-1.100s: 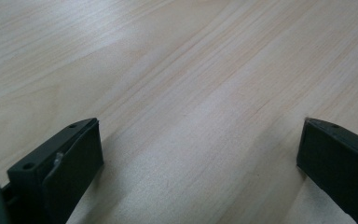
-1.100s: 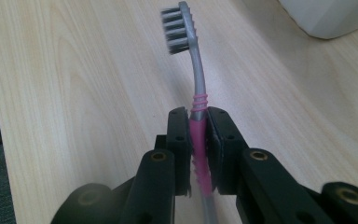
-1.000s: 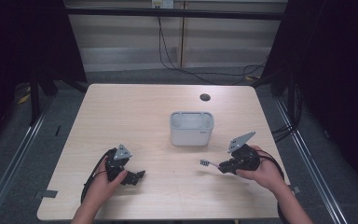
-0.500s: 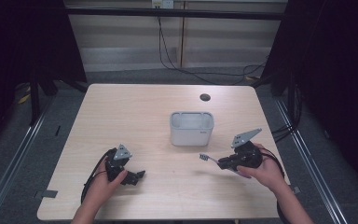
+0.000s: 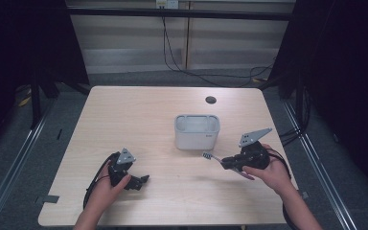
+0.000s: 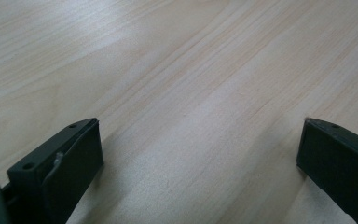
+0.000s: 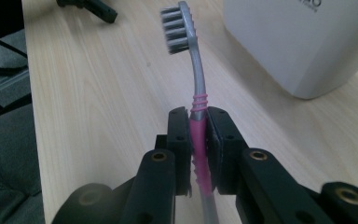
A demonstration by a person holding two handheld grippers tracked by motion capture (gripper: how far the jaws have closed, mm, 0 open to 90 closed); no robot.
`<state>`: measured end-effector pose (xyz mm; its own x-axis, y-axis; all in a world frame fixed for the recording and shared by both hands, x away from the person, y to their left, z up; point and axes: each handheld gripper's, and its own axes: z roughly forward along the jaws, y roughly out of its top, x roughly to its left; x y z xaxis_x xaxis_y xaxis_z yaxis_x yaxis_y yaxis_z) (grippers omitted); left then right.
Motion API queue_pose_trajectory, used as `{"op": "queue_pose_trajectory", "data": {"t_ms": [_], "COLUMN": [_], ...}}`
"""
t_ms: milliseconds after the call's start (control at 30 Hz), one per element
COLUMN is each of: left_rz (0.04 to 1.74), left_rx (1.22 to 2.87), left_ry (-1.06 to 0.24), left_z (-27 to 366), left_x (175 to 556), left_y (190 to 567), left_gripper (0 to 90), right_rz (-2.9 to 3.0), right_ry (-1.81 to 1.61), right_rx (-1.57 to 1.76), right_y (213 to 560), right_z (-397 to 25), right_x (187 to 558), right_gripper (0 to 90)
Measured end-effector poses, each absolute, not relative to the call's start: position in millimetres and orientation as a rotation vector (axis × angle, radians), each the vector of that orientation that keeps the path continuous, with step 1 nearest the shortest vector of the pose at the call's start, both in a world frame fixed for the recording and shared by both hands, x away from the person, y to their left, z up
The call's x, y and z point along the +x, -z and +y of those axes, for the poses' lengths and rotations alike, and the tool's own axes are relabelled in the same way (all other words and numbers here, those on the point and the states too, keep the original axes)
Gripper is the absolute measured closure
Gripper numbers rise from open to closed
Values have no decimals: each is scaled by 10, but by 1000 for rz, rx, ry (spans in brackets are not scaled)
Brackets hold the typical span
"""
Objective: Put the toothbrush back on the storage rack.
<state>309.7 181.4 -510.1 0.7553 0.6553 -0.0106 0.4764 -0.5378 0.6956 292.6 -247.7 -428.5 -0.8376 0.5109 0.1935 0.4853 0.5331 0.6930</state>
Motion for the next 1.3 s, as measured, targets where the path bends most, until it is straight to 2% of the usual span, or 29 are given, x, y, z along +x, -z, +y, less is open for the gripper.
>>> {"op": "queue_pose_trajectory", "data": {"t_ms": [767, 1300], "left_rz": [844, 843], "left_rx": [2244, 2244], "left_ry": [-326, -327], "left_z": [1814, 1814], "left_x": [3096, 3097], "left_y": [5101, 5101], "left_gripper": [0, 0], "right_rz": [2491, 2384], "right_ry": [-1496, -1553], "right_rx": [905, 908], "right_y": [4033, 3920], "right_z": [-2423, -2375], "right_x": [3010, 3096], "right_gripper": [805, 805]}}
